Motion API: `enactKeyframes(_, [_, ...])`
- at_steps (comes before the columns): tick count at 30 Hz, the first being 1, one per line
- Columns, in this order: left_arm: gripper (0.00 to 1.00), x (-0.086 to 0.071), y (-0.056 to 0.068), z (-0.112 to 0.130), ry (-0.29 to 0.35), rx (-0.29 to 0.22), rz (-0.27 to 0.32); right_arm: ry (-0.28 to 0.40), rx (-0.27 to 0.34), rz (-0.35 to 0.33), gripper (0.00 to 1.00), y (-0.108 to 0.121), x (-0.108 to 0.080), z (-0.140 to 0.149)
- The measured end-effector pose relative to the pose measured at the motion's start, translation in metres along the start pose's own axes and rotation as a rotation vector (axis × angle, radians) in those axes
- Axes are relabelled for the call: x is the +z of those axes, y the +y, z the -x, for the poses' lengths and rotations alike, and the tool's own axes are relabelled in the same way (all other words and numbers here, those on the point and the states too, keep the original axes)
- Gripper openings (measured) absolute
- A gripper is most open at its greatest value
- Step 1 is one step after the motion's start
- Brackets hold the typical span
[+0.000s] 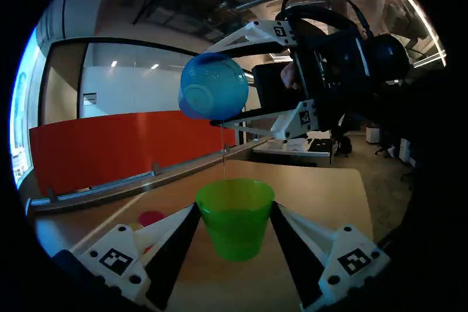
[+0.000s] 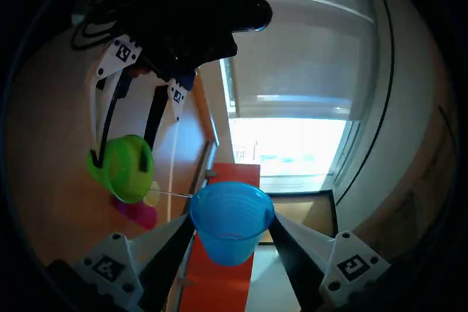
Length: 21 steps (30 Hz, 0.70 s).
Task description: Pour water
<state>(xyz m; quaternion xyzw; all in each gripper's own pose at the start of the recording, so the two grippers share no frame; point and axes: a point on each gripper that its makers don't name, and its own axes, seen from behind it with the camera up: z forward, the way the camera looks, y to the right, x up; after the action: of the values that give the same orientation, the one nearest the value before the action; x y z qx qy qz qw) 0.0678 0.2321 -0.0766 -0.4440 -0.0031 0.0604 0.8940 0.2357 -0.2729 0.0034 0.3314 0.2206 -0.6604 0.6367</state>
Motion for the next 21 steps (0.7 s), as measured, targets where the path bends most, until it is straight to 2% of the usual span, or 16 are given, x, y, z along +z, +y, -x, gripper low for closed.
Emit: enactKeyframes(21, [0.85, 0.0015, 0.0027, -0.0007, 0.000, 0.003, 0.003, -0.003, -0.016, -0.003, 0.90, -0.0028, -0.0028, -0.0008])
